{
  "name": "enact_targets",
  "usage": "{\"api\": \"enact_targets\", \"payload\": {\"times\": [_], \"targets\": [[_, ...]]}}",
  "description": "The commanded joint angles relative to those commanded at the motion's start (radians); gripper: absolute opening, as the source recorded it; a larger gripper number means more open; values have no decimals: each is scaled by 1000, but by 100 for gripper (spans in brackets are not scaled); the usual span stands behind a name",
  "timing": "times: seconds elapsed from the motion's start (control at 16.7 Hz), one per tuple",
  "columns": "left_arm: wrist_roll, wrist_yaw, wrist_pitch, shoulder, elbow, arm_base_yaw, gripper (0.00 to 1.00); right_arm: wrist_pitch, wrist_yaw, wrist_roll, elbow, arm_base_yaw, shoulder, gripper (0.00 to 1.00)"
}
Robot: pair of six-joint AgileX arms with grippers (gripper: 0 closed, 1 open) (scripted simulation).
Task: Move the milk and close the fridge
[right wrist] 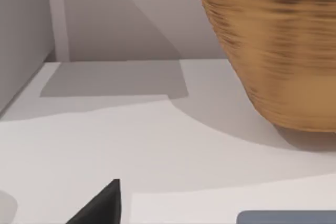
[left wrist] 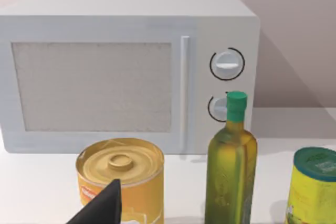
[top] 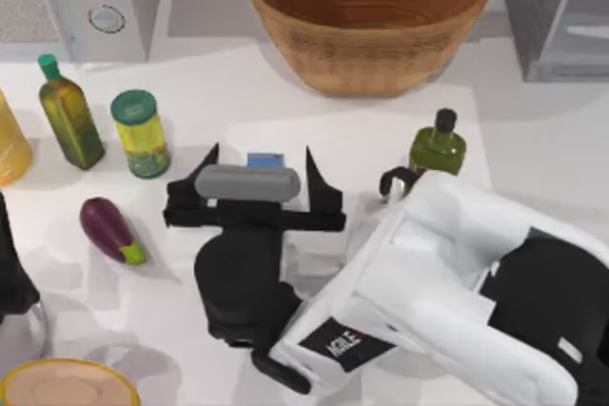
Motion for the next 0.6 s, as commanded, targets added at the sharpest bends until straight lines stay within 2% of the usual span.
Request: {"api": "enact_targets", "payload": {"times": [0.24, 0.6], "targets": [[0, 0, 0, 0, 0, 0, 100, 1, -6, 1, -2, -6, 0, 100], [0, 0, 0, 0, 0, 0, 100, 1, -6, 1, -2, -6, 0, 55]]}}
